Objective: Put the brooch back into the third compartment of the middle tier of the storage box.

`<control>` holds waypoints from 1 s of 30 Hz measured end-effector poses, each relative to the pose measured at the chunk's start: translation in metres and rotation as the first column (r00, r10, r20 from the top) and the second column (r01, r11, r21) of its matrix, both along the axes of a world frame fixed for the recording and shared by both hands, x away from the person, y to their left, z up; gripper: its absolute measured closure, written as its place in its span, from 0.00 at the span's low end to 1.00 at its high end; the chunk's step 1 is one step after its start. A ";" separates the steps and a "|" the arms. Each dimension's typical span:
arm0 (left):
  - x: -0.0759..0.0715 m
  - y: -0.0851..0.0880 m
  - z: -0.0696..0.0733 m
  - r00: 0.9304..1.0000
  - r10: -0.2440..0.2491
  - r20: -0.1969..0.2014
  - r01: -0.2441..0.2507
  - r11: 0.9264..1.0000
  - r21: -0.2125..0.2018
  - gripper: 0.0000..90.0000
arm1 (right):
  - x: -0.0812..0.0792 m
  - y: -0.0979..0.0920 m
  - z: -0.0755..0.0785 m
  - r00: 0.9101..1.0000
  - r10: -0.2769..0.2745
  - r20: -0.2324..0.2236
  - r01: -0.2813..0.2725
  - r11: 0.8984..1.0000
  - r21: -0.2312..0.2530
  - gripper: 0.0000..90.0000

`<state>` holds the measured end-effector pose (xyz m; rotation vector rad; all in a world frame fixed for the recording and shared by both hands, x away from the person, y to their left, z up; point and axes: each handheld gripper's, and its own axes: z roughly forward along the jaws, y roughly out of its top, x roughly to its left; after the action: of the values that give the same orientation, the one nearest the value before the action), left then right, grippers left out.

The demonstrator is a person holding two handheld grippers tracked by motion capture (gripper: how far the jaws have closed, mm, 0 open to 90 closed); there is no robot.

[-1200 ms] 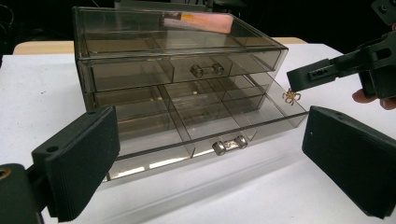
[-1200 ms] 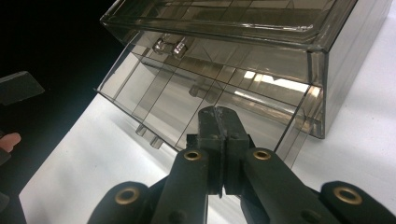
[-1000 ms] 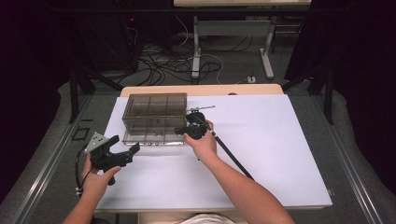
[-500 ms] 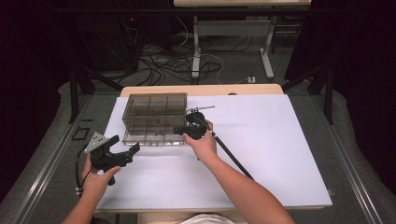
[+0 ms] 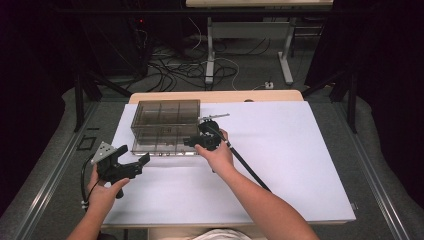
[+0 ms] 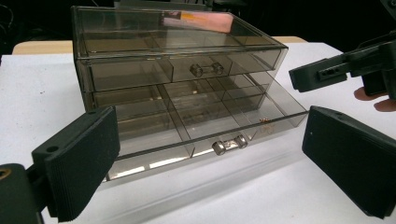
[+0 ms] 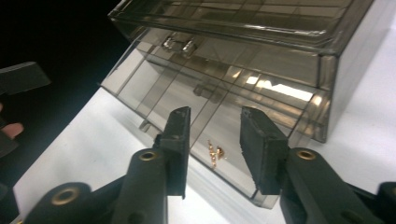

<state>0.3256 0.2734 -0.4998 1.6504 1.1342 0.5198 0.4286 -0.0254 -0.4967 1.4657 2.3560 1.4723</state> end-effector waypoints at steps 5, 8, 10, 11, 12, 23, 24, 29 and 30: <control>0.000 0.000 0.000 1.000 0.000 -0.001 0.000 1.000 0.002 0.05 | -0.004 0.001 0.001 0.999 0.034 -0.005 -0.034 0.999 -0.015 0.64; 0.000 0.000 0.000 1.000 0.001 -0.001 -0.001 1.000 0.002 0.05 | -0.005 0.001 0.001 0.999 0.039 0.003 -0.039 0.999 -0.021 0.62; 0.000 0.000 0.000 1.000 0.001 -0.002 -0.001 1.000 0.003 0.05 | -0.007 0.000 0.001 0.999 0.045 0.012 -0.045 0.999 -0.018 0.60; 0.000 0.000 0.000 1.000 0.001 -0.002 -0.001 1.000 0.003 0.05 | -0.008 -0.001 0.001 0.998 0.053 0.020 -0.052 0.998 -0.025 0.59; 0.000 0.000 0.000 1.000 0.001 -0.002 -0.001 1.000 0.003 0.05 | -0.008 -0.002 0.001 0.998 0.056 0.023 -0.056 0.998 -0.026 0.58; 0.000 -0.001 -0.001 1.000 0.002 -0.004 -0.002 1.000 0.007 0.05 | -0.020 -0.013 0.002 0.995 0.074 0.061 -0.070 0.996 -0.057 0.44; 0.000 -0.001 -0.001 1.000 0.001 -0.003 -0.001 1.000 0.007 0.05 | -0.021 -0.015 0.002 0.995 0.076 0.070 -0.071 0.995 -0.065 0.42; 0.001 -0.001 -0.001 1.000 0.003 -0.004 -0.003 1.000 0.007 0.05 | -0.028 -0.023 0.003 0.991 0.082 0.108 -0.072 0.993 -0.091 0.35; 0.001 -0.001 -0.001 1.000 0.004 -0.004 -0.004 1.000 0.011 0.05 | -0.030 -0.025 0.002 0.990 0.075 0.120 -0.065 0.994 -0.082 0.33</control>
<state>0.3262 0.2726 -0.5006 1.6596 1.1398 0.5255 0.3990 -0.0502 -0.4947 1.2494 2.3844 1.4226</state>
